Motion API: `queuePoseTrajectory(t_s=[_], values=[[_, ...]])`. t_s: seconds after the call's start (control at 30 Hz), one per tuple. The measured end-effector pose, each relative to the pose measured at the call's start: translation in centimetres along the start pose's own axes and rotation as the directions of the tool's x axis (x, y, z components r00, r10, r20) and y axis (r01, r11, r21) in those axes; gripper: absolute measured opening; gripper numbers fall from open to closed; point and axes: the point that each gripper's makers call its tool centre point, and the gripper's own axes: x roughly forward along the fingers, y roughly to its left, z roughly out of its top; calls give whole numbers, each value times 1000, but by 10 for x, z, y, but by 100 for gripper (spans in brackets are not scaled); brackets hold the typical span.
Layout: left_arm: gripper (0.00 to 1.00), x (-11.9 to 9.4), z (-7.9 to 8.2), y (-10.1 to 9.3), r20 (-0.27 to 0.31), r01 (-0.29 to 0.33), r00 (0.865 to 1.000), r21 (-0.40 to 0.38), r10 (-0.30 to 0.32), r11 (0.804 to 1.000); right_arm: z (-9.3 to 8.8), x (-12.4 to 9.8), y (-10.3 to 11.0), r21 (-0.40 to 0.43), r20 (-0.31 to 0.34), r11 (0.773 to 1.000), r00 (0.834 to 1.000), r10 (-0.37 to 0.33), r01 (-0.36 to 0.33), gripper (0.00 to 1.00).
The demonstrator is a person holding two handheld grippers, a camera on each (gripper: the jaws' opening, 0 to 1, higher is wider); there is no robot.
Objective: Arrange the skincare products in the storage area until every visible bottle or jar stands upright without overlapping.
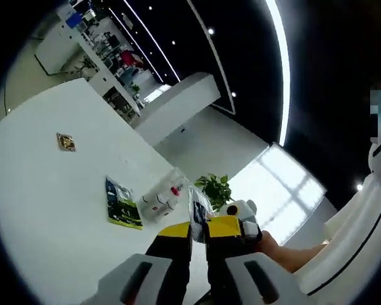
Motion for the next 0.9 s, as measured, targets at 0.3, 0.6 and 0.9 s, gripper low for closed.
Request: queuePoseTrajectory(t_s=[0.3, 0.6, 0.9], values=[[0, 3, 3, -17, -13, 89, 996, -29, -89, 996, -6, -1, 7, -91, -7, 996, 1000, 10, -11, 4], [2, 7, 5, -12, 23, 61, 998, -123, -58, 991, 9, -14, 3, -86, 72, 996, 997, -19, 25, 0], [1, -5, 0, -1, -8, 24, 1000, -108, -25, 994, 16, -15, -8, -100, 60, 993, 997, -50, 56, 0]])
